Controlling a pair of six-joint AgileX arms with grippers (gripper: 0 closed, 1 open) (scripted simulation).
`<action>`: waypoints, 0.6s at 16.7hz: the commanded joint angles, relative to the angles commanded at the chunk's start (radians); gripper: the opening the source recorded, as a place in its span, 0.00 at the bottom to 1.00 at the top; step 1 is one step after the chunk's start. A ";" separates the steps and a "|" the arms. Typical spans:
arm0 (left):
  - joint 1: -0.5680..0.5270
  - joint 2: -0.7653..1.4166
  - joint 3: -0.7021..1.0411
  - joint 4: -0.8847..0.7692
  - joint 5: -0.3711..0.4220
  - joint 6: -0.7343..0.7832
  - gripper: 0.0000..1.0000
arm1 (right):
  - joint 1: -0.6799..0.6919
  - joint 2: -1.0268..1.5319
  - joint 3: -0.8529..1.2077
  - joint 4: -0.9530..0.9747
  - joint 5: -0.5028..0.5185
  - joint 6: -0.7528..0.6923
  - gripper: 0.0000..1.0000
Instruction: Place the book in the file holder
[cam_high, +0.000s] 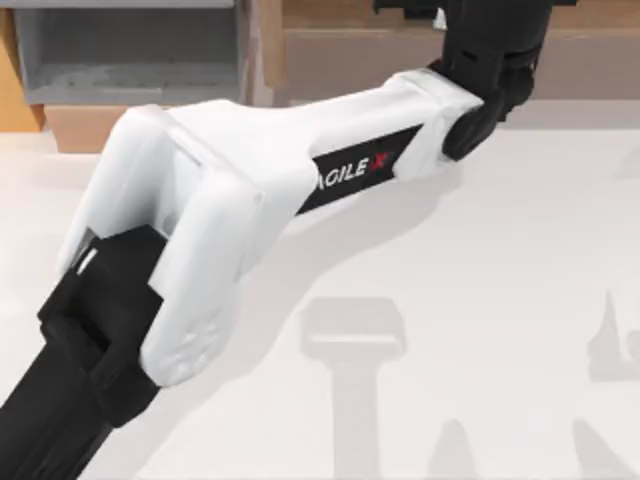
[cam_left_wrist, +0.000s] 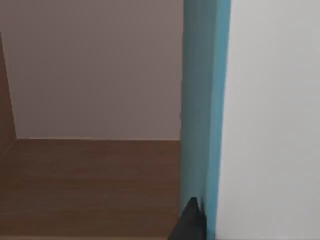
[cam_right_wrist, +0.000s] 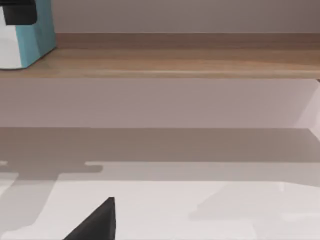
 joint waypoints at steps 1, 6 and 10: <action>0.000 0.000 0.000 0.000 0.000 0.000 0.00 | 0.000 0.000 0.000 0.000 0.000 0.000 1.00; 0.000 0.000 0.000 0.000 0.000 0.000 0.00 | 0.000 0.000 0.000 0.000 0.000 0.000 1.00; -0.004 -0.005 0.014 -0.017 -0.001 0.002 0.00 | 0.000 0.000 0.000 0.000 0.000 0.000 1.00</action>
